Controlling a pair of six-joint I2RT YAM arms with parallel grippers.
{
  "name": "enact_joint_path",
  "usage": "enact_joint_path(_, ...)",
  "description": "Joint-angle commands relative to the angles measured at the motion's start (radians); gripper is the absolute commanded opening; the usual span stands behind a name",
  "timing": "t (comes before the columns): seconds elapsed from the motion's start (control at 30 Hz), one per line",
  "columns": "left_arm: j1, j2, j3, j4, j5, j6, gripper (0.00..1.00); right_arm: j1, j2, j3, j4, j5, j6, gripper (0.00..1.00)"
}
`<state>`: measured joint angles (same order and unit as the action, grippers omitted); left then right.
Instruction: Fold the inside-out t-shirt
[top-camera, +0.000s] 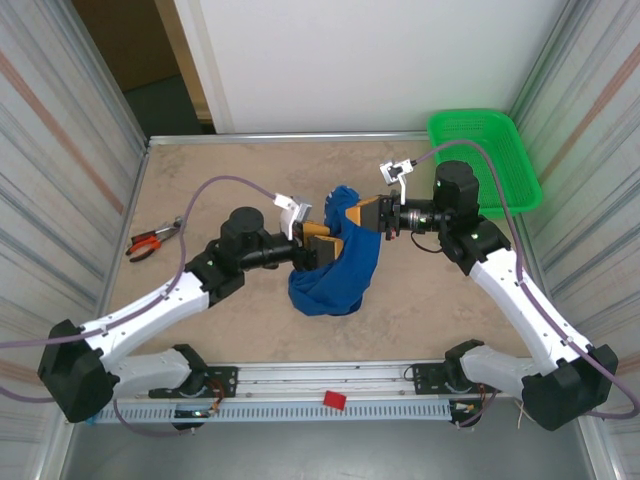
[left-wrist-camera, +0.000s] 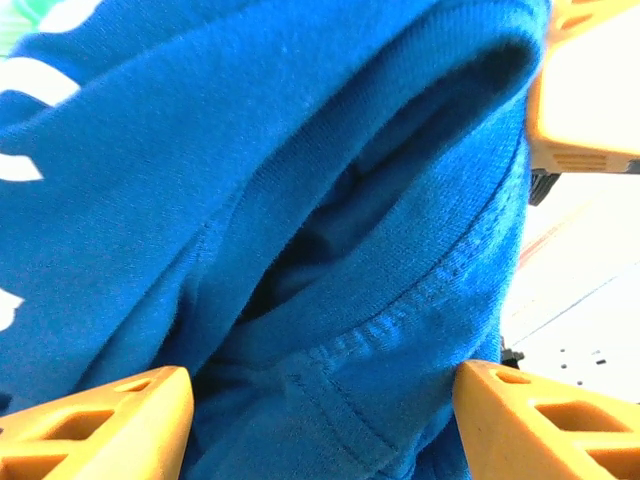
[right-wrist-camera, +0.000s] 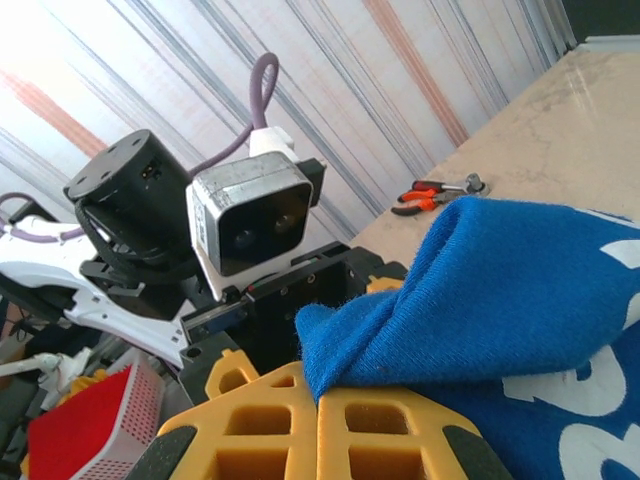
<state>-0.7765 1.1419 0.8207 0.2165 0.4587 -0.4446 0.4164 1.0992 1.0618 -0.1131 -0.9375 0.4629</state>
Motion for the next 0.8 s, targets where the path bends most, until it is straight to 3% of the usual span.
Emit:
enact_joint_path(0.0,-0.003,0.011,0.029,0.07,0.073,-0.015,0.67,-0.008,0.002,-0.005,0.038,0.005,0.002,0.0)
enact_joint_path(0.07,-0.004,0.027,0.032,0.077,0.093,-0.027,0.61,-0.008,0.005,-0.008,0.042,0.003,0.005,0.0)
enact_joint_path(0.1,-0.006,0.035,0.034,0.081,0.101,-0.031,0.52,-0.008,0.006,-0.01,0.045,0.002,0.006,0.0)
enact_joint_path(0.17,-0.01,0.045,0.043,0.082,0.103,-0.032,0.2,-0.008,0.006,-0.015,0.046,0.007,0.005,0.0)
enact_joint_path(0.23,-0.008,0.043,0.058,0.08,0.088,-0.038,0.0,-0.014,0.002,-0.026,0.039,0.028,-0.001,0.0)
enact_joint_path(0.3,0.002,0.03,0.11,0.022,0.07,-0.034,0.0,-0.038,-0.004,-0.036,-0.003,0.111,-0.01,0.0)
enact_joint_path(0.37,0.033,0.019,0.202,-0.062,0.066,-0.053,0.0,-0.103,-0.019,-0.08,-0.041,0.225,-0.007,0.54)
enact_joint_path(0.43,0.061,0.026,0.314,-0.139,0.092,-0.073,0.0,-0.167,-0.041,-0.147,-0.003,0.244,0.039,0.72)
enact_joint_path(0.57,0.085,0.096,0.579,-0.344,0.15,-0.046,0.0,-0.156,-0.098,-0.284,0.132,0.213,0.16,0.81)
enact_joint_path(0.77,0.087,0.188,0.748,-0.463,0.135,-0.008,0.0,0.066,-0.17,-0.361,0.258,0.343,0.215,0.84)
